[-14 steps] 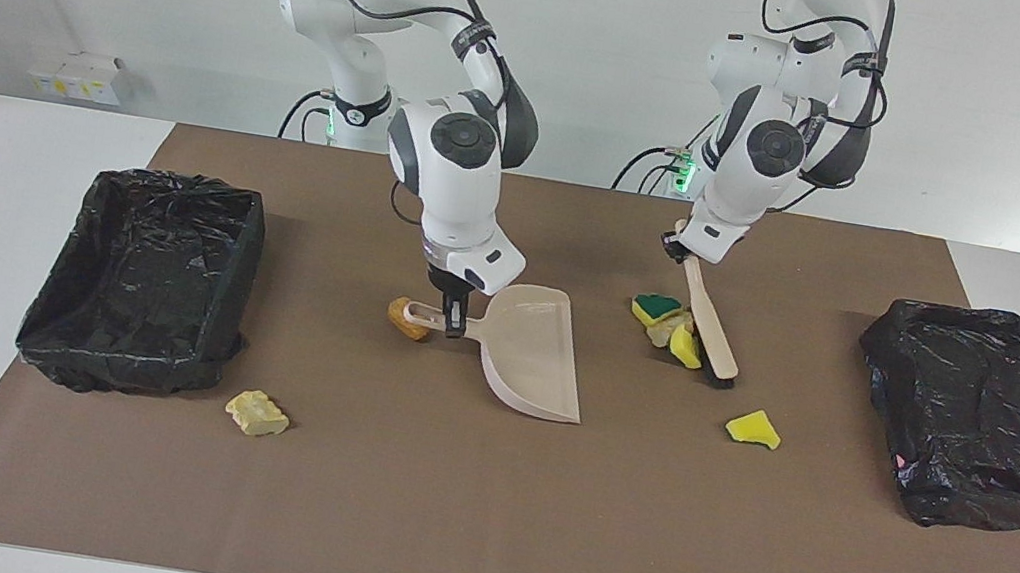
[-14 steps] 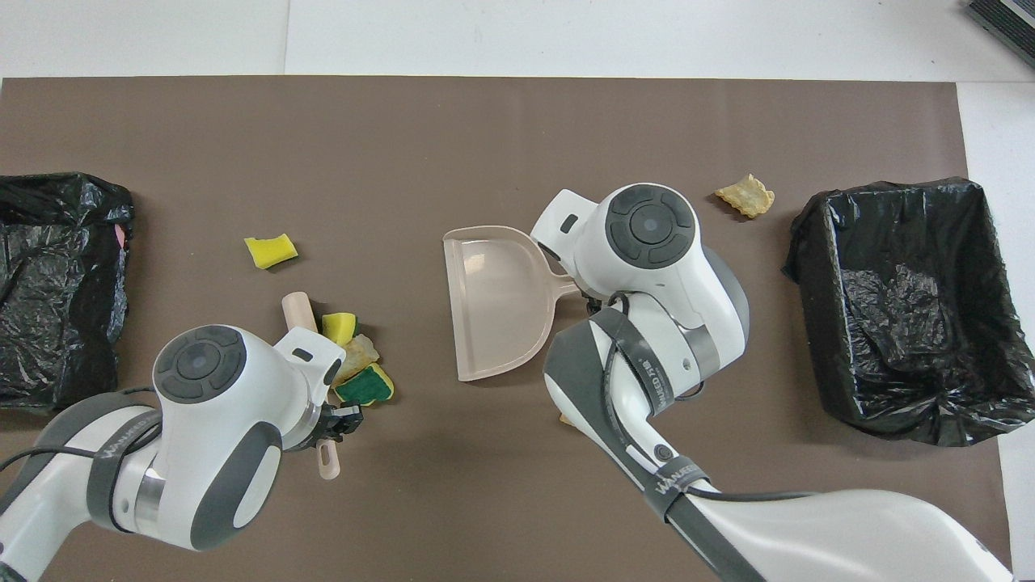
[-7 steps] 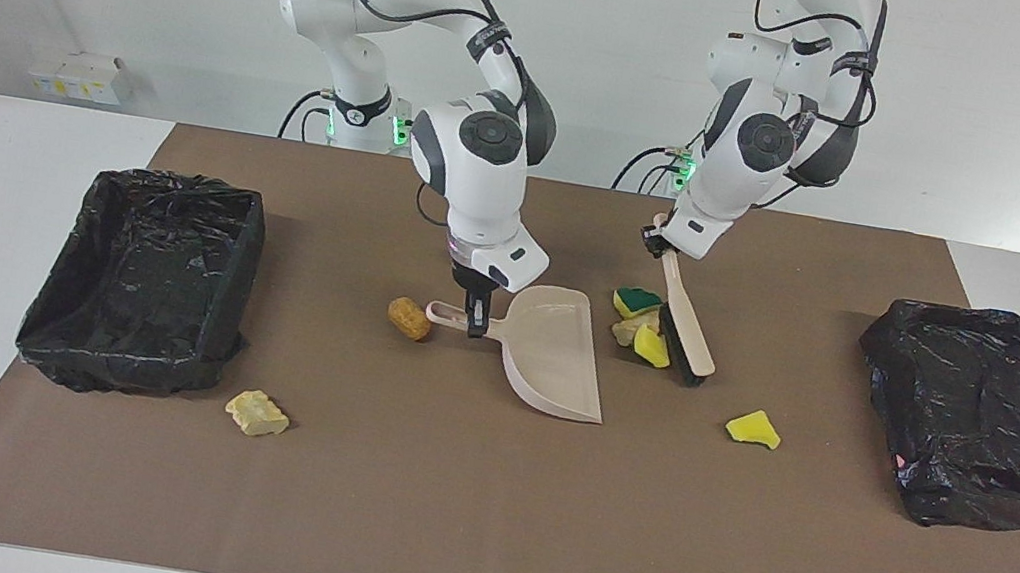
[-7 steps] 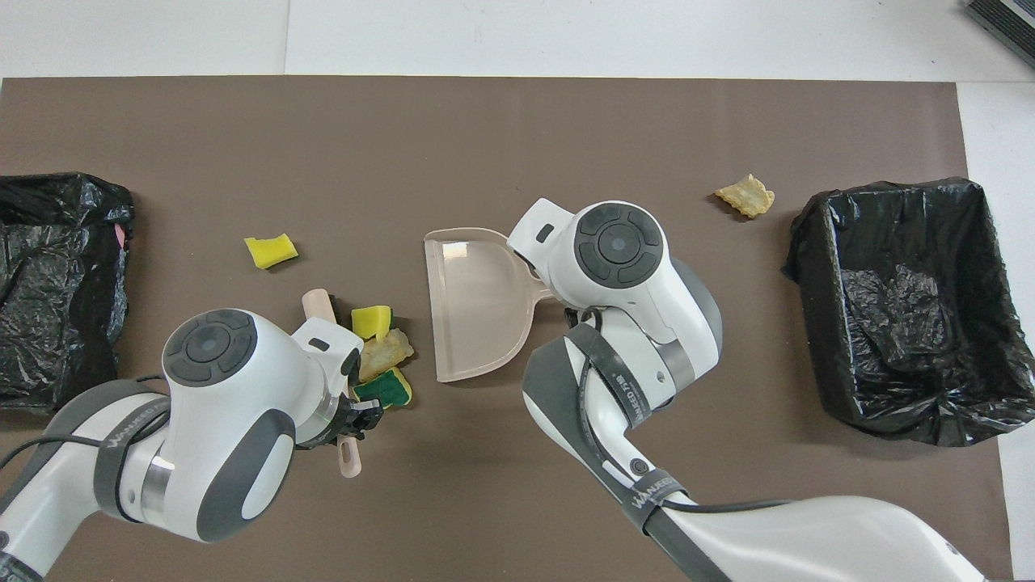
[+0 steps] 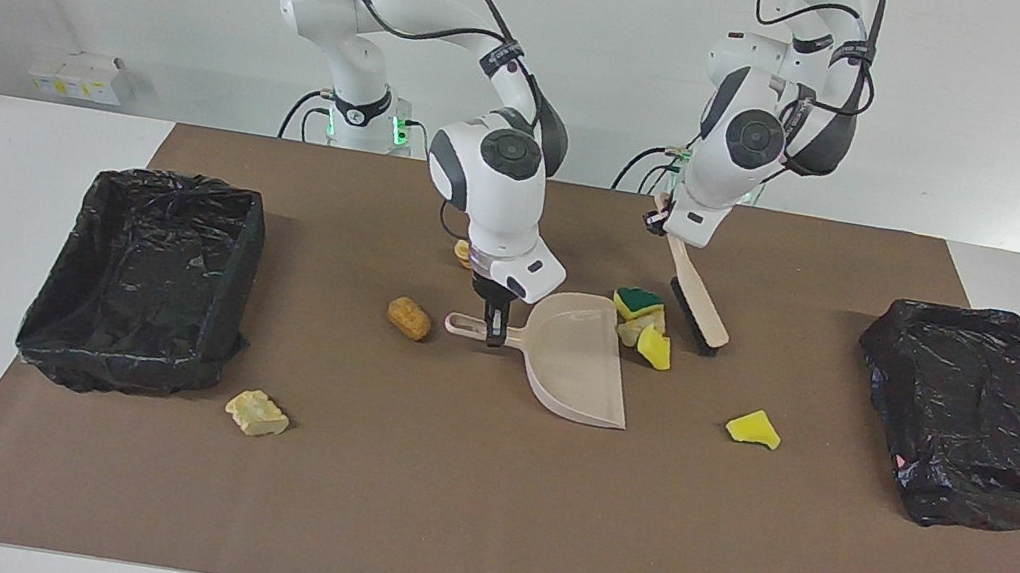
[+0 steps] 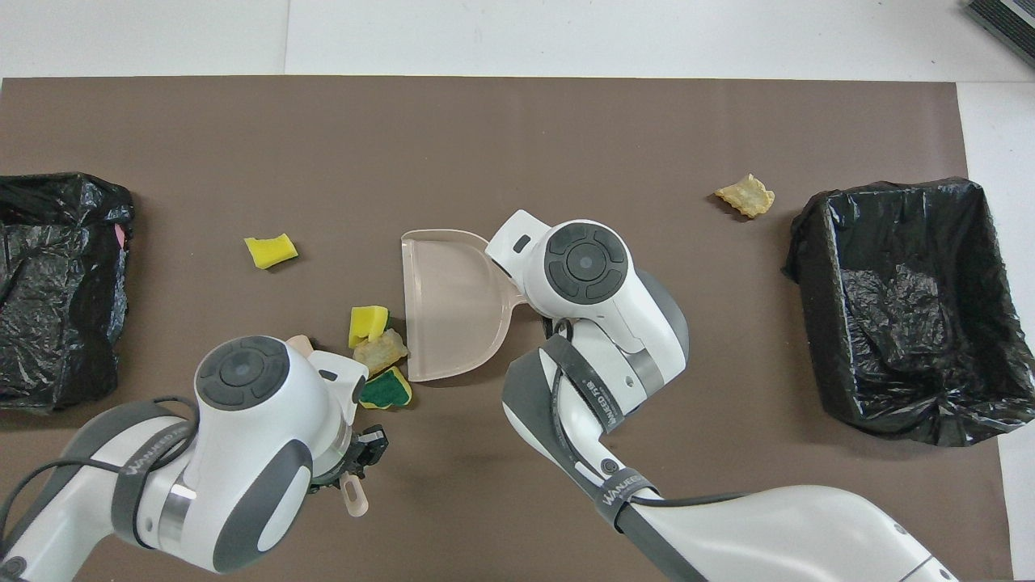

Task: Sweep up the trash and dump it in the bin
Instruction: 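Sweep the sponges into the dustpan with the brush in the left gripper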

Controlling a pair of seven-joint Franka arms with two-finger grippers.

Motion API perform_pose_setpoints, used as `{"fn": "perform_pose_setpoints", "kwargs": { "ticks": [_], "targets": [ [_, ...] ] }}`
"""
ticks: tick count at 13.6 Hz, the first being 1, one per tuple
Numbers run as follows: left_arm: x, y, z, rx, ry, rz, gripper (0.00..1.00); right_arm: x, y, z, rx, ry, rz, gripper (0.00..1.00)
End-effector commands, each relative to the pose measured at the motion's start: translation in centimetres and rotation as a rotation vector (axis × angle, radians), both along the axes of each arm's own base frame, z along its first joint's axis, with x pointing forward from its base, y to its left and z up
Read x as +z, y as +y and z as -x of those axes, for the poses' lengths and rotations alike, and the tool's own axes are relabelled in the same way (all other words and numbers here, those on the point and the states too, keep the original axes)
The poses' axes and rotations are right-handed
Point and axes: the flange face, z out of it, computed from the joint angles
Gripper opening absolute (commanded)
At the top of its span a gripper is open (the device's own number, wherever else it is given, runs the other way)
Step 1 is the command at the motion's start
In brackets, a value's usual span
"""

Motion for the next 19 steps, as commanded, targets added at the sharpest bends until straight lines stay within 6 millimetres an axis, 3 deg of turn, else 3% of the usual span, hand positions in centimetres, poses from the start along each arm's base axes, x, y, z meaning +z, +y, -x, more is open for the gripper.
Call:
{"fn": "perform_pose_setpoints", "kwargs": {
  "ticks": [1, 4, 7, 9, 12, 16, 19],
  "targets": [
    [-0.8, -2.2, 2.1, 0.041, -0.071, -0.010, 0.00, -0.3, 0.2, -0.1, -0.017, -0.015, 0.001, 0.00],
    [-0.9, -3.4, 0.9, 0.040, -0.133, 0.046, 0.00, -0.3, 0.2, -0.1, -0.028, -0.014, 0.001, 0.00],
    [-0.4, -4.7, -2.7, 0.017, -0.226, 0.122, 0.00, -0.3, 0.2, -0.1, -0.040, -0.013, 0.000, 0.00],
    [0.2, -5.8, -3.9, -0.020, -0.251, 0.151, 0.00, -1.0, -0.2, -0.1, -0.044, -0.002, 0.007, 0.00],
    [0.5, -7.4, -3.3, -0.084, -0.272, 0.175, 0.00, -1.8, -1.3, -0.1, -0.033, 0.016, 0.021, 0.00],
    [2.8, -12.1, -3.2, -0.146, -0.305, 0.225, 0.00, -1.7, -1.7, -0.4, -0.037, 0.016, 0.021, 0.00],
    [3.6, -12.5, -2.2, -0.180, -0.274, 0.212, 0.00, -1.1, -2.0, -0.4, -0.039, 0.015, 0.024, 0.00]
  ]
}}
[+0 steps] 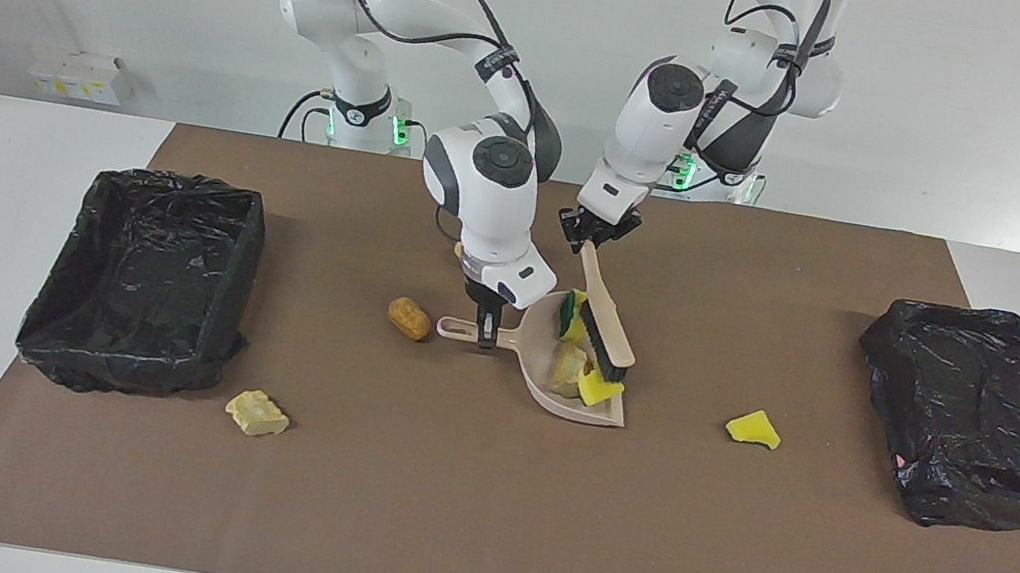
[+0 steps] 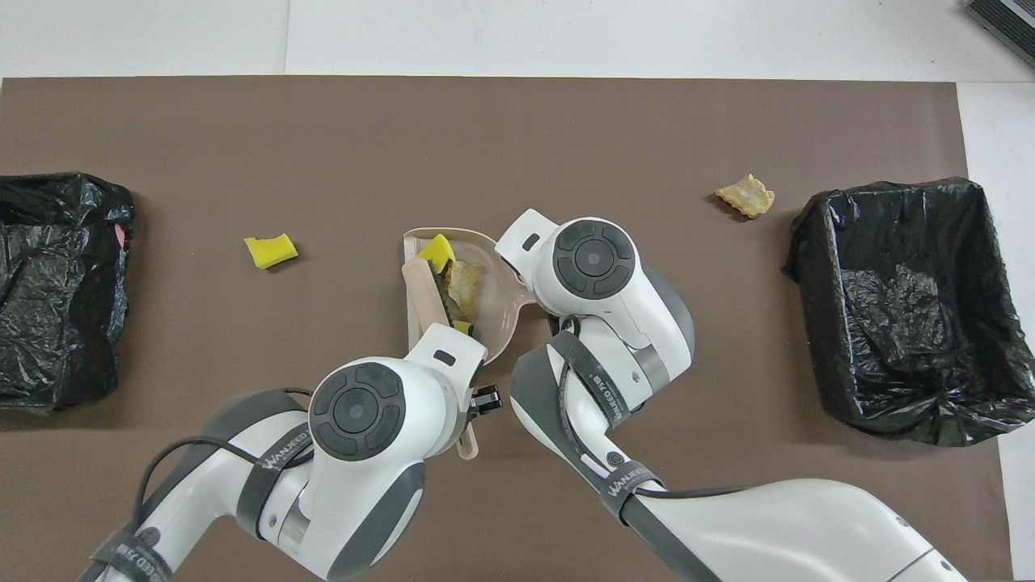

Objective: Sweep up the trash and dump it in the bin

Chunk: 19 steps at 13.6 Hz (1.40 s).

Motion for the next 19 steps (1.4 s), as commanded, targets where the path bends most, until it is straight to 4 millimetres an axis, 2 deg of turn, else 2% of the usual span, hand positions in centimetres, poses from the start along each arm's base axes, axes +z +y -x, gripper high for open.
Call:
{"fn": "perform_pose_setpoints", "kwargs": {
  "ticks": [1, 3, 5, 6, 7, 8, 9, 11, 12, 13, 14, 16, 19],
  "targets": [
    [1.3, 0.0, -0.2, -0.021, 0.028, -0.003, 0.00, 0.0, -1.3, -0.4, -0.019, -0.001, 0.016, 0.00],
    [2.7, 1.1, 0.6, -0.027, 0.072, -0.036, 0.00, 0.1, -1.3, -0.4, -0.017, -0.002, 0.018, 0.00],
    [5.5, 4.2, 1.3, -0.066, 0.125, -0.062, 0.00, 0.6, -1.6, -0.7, -0.010, -0.019, 0.025, 0.00],
    [5.8, 5.2, 1.1, -0.071, 0.143, -0.069, 0.00, 1.3, -2.1, -0.9, -0.027, -0.028, 0.019, 0.00],
    [5.6, 6.4, 0.4, -0.055, 0.153, -0.073, 0.00, 2.1, -2.6, -1.1, -0.031, -0.038, 0.015, 0.00],
    [5.4, 8.8, -1.3, -0.036, 0.153, -0.066, 0.00, 2.9, -3.3, -1.4, -0.038, -0.045, 0.014, 0.00],
    [5.2, 10.0, -2.1, -0.065, 0.143, -0.069, 0.00, 3.0, -3.7, -1.5, -0.044, -0.042, 0.017, 0.00],
    [4.6, 14.9, -4.4, -0.094, 0.131, -0.098, 0.00, 3.1, -3.5, -1.2, -0.050, -0.041, 0.017, 0.00],
    [4.4, 17.1, -5.3, -0.145, 0.119, -0.114, 0.00, 3.1, -3.0, -1.0, -0.040, -0.037, 0.025, 0.00],
    [4.2, 20.3, -6.5, -0.204, 0.109, -0.126, 0.00, 3.5, -1.8, 0.2, -0.018, -0.021, 0.067, 0.00],
    [4.1, 22.7, -7.3, -0.269, 0.104, -0.132, 0.00, 3.7, -0.8, 1.3, -0.009, -0.031, 0.139, 0.00],
    [3.7, 27.4, -8.6, -0.359, 0.100, -0.141, 0.00, 4.7, -0.4, 1.7, -0.055, -0.082, 0.204, 0.00],
    [0.9, 32.2, -11.4, -0.443, 0.083, -0.238, 0.00, 5.0, 0.3, 2.4, -0.070, -0.092, 0.239, 0.00]
  ]
}}
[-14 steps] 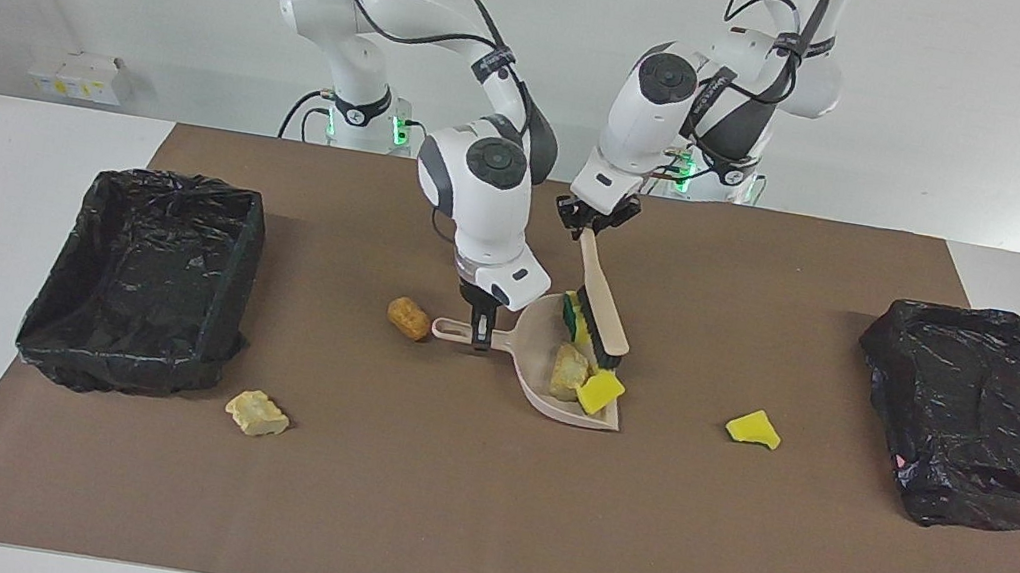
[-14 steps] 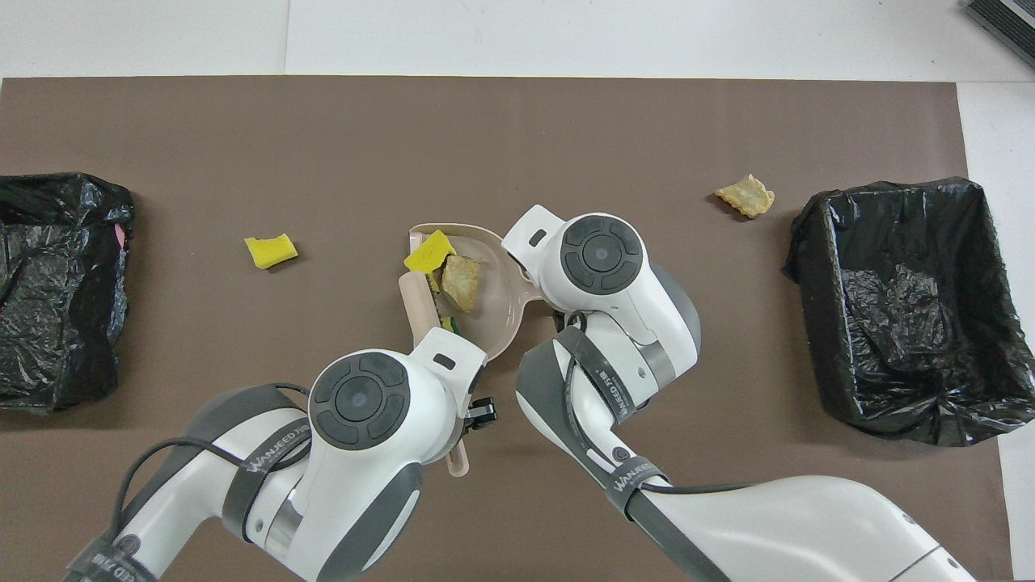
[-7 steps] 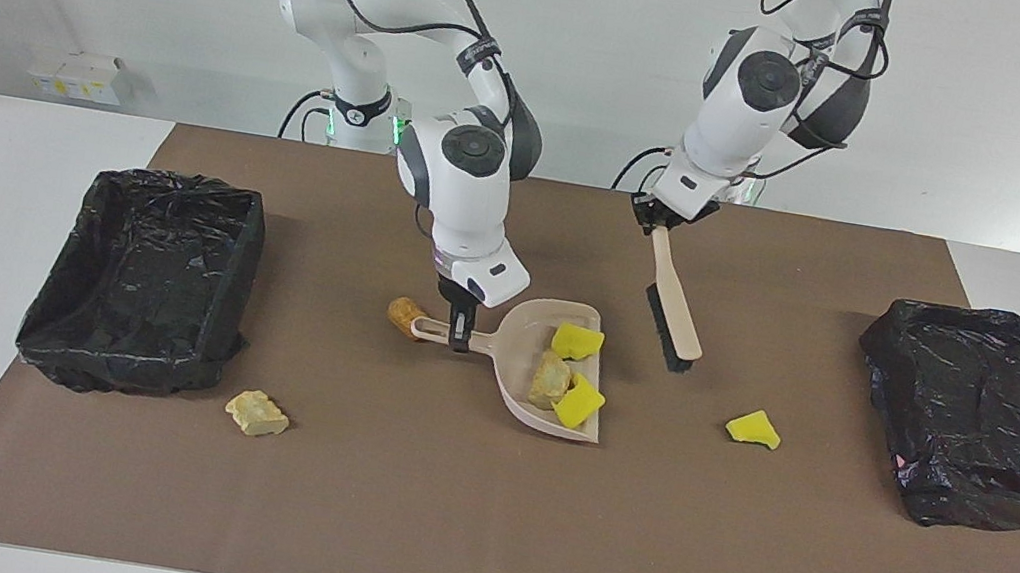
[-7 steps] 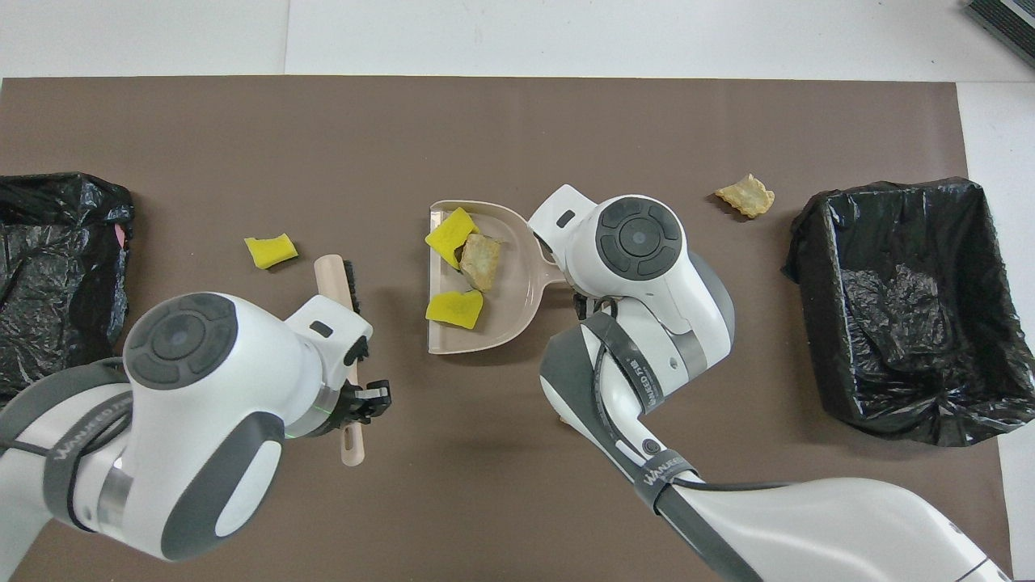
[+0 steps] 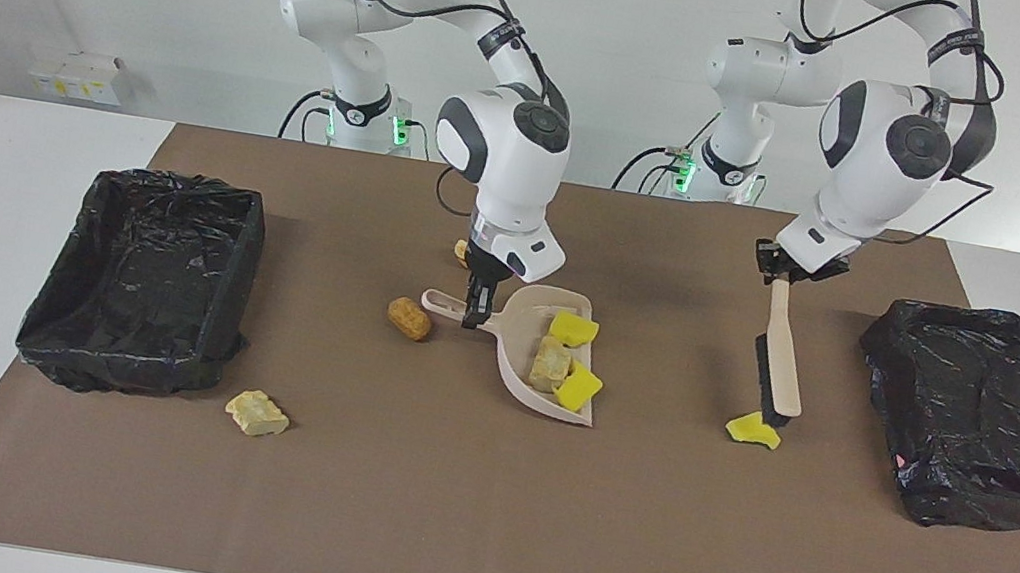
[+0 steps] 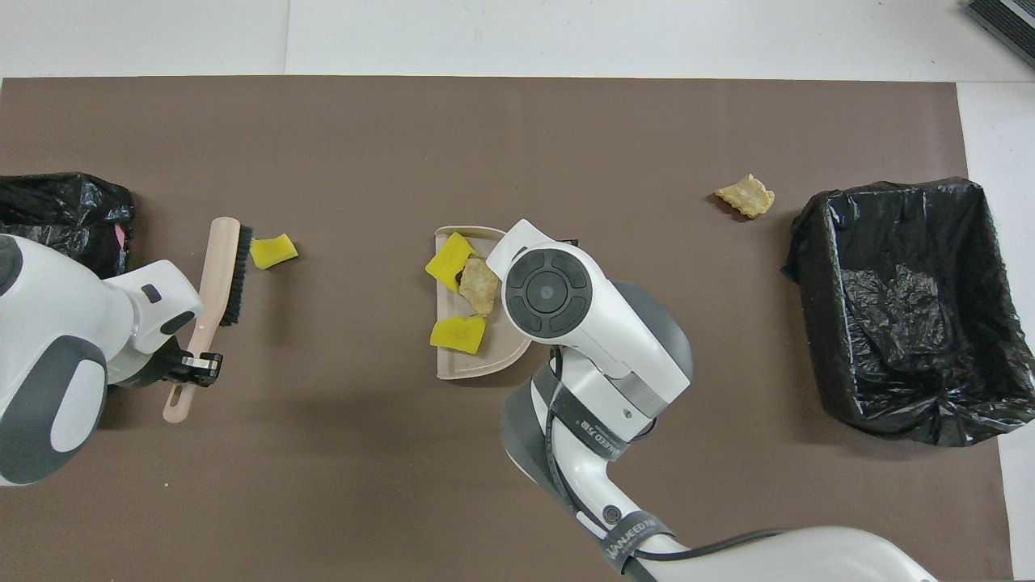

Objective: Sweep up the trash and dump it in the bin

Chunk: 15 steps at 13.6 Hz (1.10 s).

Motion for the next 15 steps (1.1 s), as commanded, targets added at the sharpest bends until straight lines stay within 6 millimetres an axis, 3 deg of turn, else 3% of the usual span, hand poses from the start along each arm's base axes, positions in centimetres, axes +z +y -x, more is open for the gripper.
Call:
{"fn": "perform_pose_setpoints", "kwargs": {
  "ticks": [1, 3, 5, 7, 10, 15],
  "targets": [
    [-2.6, 3.6, -2.5, -0.045, -0.030, -0.044, 0.00, 1.2, -0.1, 0.4, -0.042, -0.044, 0.048, 0.00],
    [-3.9, 5.3, -3.6, -0.077, -0.027, -0.035, 0.00, 1.4, -0.2, 0.5, -0.054, -0.045, 0.066, 0.00],
    [-5.1, 5.2, -5.0, -0.093, -0.013, -0.043, 0.00, 1.4, -0.2, 0.5, -0.054, -0.045, 0.069, 0.00],
    [-6.3, 4.1, -4.9, -0.115, 0.004, -0.039, 0.00, 1.5, -0.1, 0.6, -0.053, -0.050, 0.066, 0.00],
    [-6.7, -0.5, -3.8, -0.181, 0.017, -0.032, 0.00, 1.3, -0.1, 0.4, -0.063, -0.060, 0.045, 0.00],
    [-7.7, -8.6, 0.7, -0.194, 0.057, 0.051, 0.00, 0.7, 0.1, 0.2, -0.058, -0.067, 0.029, 0.00]
  ]
}}
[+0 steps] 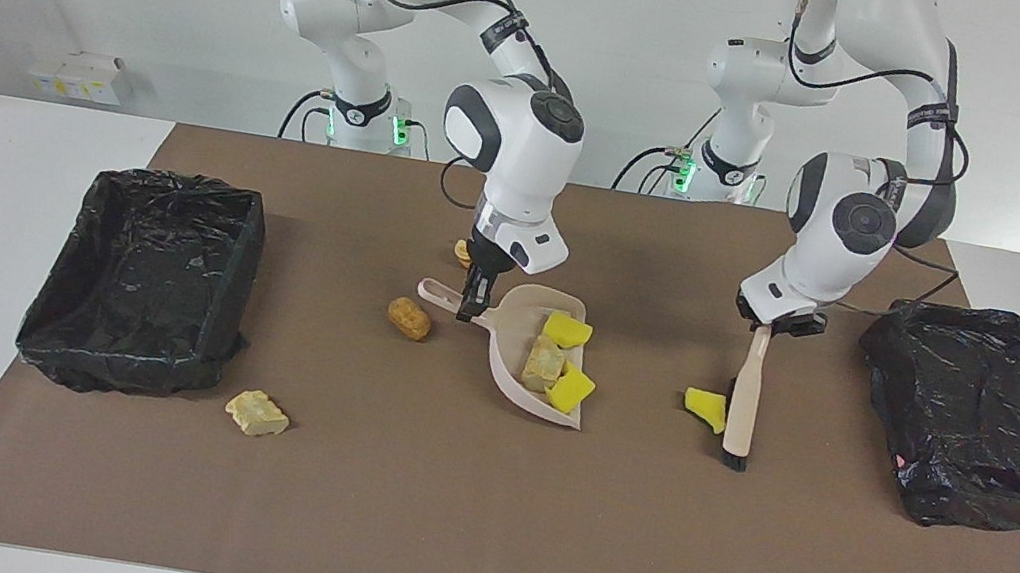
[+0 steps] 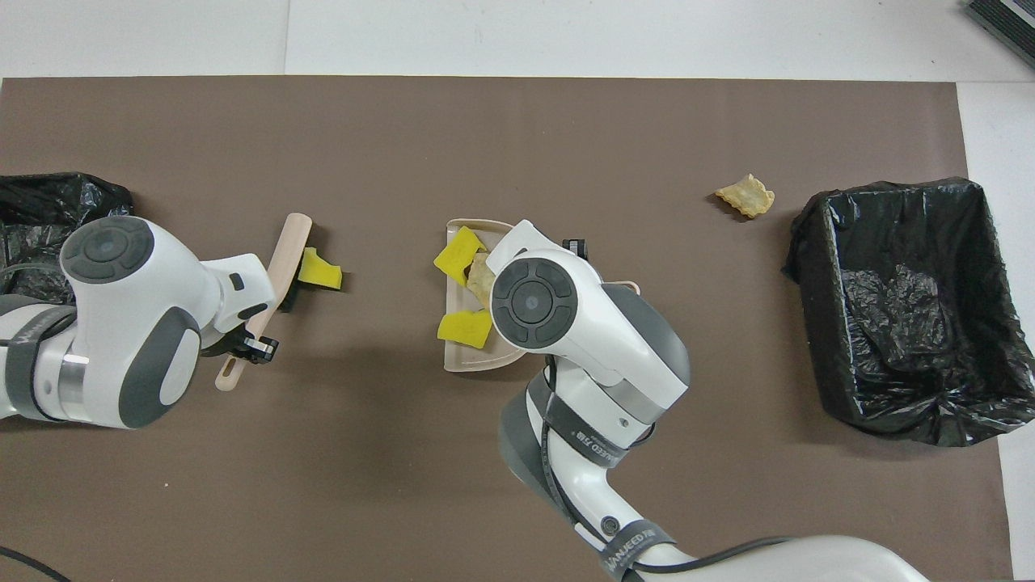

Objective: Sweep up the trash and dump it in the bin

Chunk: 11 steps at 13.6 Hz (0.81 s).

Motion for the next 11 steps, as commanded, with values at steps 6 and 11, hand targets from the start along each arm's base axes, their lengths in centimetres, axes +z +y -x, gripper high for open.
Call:
{"fn": "perform_pose_setpoints", "kwargs": {
  "ticks": [6, 11],
  "targets": [
    [0.4, -13.3, 7.4, 0.134, 0.010, 0.073, 0.00, -2.0, 0.6, -0.4, 0.003, -0.032, -0.028, 0.00],
    [1.2, -18.6, 9.3, 0.196, -0.021, 0.159, 0.00, -4.2, 1.5, -0.9, 0.010, -0.037, -0.069, 0.00]
  ]
}}
